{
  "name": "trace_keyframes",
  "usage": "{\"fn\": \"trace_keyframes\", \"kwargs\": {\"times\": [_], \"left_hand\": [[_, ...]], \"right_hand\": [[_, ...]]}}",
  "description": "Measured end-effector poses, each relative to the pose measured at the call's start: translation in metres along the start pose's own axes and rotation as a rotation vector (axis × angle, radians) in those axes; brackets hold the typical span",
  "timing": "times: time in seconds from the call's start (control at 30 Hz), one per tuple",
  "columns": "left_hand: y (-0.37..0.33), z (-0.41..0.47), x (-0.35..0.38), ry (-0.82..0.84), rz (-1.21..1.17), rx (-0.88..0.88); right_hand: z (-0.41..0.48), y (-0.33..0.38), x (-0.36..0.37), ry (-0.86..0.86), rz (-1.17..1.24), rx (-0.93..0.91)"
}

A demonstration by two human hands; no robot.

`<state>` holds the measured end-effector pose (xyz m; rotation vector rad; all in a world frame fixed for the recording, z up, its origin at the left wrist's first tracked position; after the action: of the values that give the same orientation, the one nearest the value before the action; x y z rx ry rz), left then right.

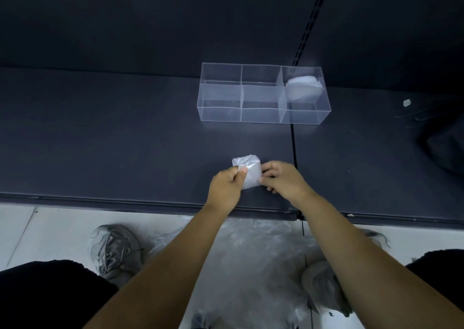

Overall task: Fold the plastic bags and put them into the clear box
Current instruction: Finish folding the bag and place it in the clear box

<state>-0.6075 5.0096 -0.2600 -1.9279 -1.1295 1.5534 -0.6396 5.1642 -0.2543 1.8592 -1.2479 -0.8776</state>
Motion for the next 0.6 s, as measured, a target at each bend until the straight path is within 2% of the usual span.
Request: {"fn": "trace_keyframes", "kwargs": {"times": [0.1,0.23,0.3,0.37,0.43,0.47,0.5,0.53,0.6], "left_hand": [[0.003,0.011,0.000,-0.013,0.020,-0.053],[0.018,0.028,0.000,-0.053,-0.229,-0.267],[0.018,0.028,-0.007,-0.132,-0.225,-0.315],[0.007,0.022,-0.023,-0.308,0.056,-0.184],[-0.019,0.010,-0.029,-0.453,0.364,0.169],[-0.030,0.004,-0.022,-0.453,0.493,0.366],[-0.034,0.002,-0.009,-0.372,0.592,0.511],[-0.031,0.001,0.004,-0.232,0.671,0.566],[-0.010,0.003,0.022,-0.016,0.825,0.530]], "right_hand": [[0.007,-0.003,-0.002,-0.134,-0.002,0.002],[0.013,-0.007,0.000,-0.235,-0.002,0.052],[0.016,-0.006,0.000,-0.255,-0.030,0.065],[0.019,-0.005,0.001,-0.260,-0.060,0.081],[0.021,-0.004,0.001,-0.257,-0.078,0.098],[0.021,-0.004,0.002,-0.253,-0.075,0.103],[0.021,-0.004,0.002,-0.251,-0.066,0.106],[0.020,-0.004,0.003,-0.251,-0.058,0.107],[0.016,-0.003,0.003,-0.261,-0.063,0.092]]}}
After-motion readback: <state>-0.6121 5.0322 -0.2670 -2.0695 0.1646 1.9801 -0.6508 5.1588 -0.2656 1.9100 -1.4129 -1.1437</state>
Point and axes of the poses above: each hand's wrist, its own z-axis towards the middle knuckle, its own x-axis out of the palm, y = z × x, the point moved 6 cm from there along z, towards the middle knuckle, and after that the axes turned 13 degrees about z, right-handed, at the moved point
